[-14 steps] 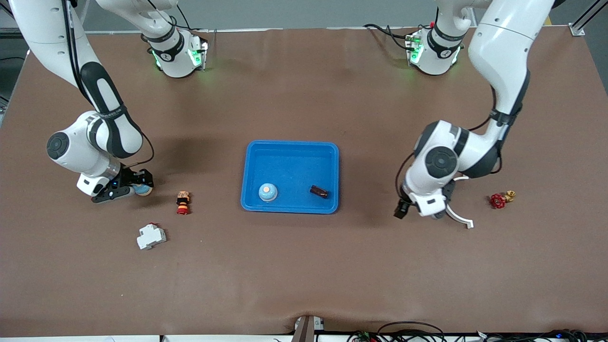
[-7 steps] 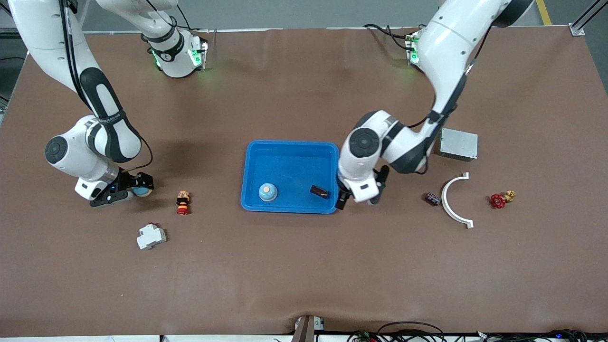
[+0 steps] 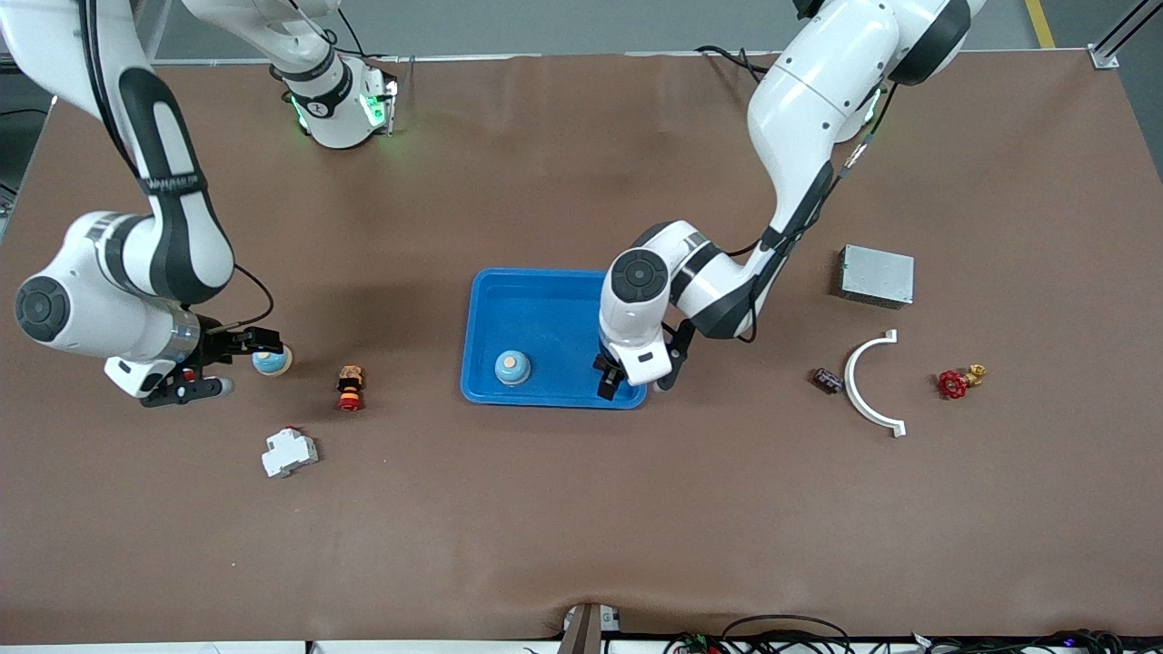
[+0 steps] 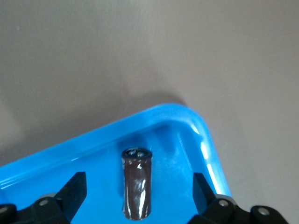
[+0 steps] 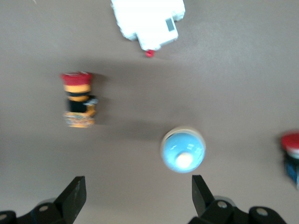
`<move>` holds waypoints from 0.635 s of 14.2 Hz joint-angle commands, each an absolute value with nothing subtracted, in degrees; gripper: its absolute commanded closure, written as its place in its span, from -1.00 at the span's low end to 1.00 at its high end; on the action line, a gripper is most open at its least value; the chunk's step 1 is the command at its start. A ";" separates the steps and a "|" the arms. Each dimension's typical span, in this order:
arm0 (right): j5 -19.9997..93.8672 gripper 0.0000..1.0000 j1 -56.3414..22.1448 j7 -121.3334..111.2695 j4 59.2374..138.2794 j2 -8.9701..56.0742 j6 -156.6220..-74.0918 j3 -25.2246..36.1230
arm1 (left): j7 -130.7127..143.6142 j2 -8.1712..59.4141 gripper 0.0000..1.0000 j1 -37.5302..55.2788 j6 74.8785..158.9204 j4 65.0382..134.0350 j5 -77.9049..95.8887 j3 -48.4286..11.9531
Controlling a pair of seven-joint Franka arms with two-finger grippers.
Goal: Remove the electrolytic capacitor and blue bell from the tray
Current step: 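Grasp the second capacitor with the left gripper while the right gripper returns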
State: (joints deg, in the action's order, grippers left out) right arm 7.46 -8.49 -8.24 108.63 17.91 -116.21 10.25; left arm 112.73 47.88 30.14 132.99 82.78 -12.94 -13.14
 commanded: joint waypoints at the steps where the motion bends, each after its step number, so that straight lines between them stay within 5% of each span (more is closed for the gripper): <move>1: 4.39 -1.00 -16.59 12.44 108.81 12.84 -113.56 10.37 | 113.91 50.18 -0.78 31.90 134.03 81.04 -13.80 -12.48; 3: 4.92 -1.00 -21.34 19.30 108.28 12.48 -114.08 10.46 | 113.82 50.27 -0.39 32.52 134.03 81.30 -13.80 -12.48; 5: 7.19 -1.00 -25.29 27.99 108.28 12.83 -116.18 10.28 | 113.12 50.01 0.81 32.26 134.03 81.30 -13.98 -12.48; 6: 9.73 -1.00 -27.05 32.13 108.63 13.01 -118.54 10.28 | 113.12 49.75 1.00 31.91 134.03 81.30 -13.89 -12.48; 9: 10.99 -1.00 -33.82 41.11 108.81 15.45 -125.49 10.28 | 113.12 48.17 1.00 31.29 133.16 81.21 -13.54 -12.48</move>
State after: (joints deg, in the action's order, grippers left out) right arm 10.05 -30.21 35.97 108.41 13.79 -121.99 9.68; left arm 112.74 49.69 31.43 133.87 81.46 -12.94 -12.94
